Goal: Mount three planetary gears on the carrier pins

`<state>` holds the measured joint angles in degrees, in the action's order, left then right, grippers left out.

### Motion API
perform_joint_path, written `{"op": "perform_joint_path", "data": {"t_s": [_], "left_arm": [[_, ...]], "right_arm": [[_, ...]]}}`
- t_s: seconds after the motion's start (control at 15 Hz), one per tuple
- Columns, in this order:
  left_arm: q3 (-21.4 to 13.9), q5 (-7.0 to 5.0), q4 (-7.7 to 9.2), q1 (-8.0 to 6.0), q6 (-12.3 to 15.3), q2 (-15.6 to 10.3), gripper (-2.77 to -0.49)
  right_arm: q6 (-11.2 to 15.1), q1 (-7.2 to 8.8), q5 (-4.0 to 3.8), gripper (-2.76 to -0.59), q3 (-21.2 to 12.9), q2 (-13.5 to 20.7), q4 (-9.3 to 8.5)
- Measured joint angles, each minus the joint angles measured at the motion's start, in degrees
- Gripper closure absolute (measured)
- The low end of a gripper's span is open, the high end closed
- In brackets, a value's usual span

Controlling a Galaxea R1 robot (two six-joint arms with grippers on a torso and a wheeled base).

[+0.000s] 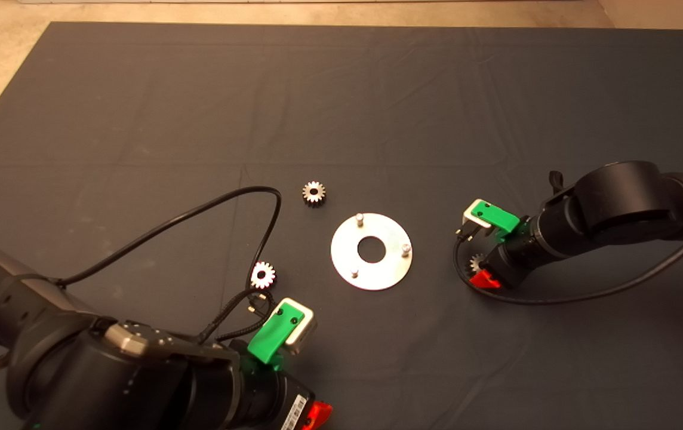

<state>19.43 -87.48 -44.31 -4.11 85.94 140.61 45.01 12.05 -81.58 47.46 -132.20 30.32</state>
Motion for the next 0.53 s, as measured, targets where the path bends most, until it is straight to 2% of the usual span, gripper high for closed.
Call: {"op": "perform_joint_path", "data": {"t_s": [0.2,0.27,0.4,0.53], "left_arm": [[0.0,0.0,-0.04,0.0,0.02,-0.09,-2.37],[0.0,-0.02,-0.04,0.0,0.02,-0.17,-2.37],[0.0,0.0,-0.04,0.0,0.02,-0.15,-2.37],[0.0,0.0,-0.06,0.0,0.02,-0.15,-2.37]], "right_arm": [[-0.09,0.0,0.38,-2.14,0.61,-1.46,0.0],[-0.28,0.02,0.17,-2.14,0.96,-1.43,0.0],[-0.48,0.0,0.16,-1.99,1.11,-1.42,0.0],[-0.52,0.0,0.13,-1.97,1.11,-1.43,-0.02]]}}
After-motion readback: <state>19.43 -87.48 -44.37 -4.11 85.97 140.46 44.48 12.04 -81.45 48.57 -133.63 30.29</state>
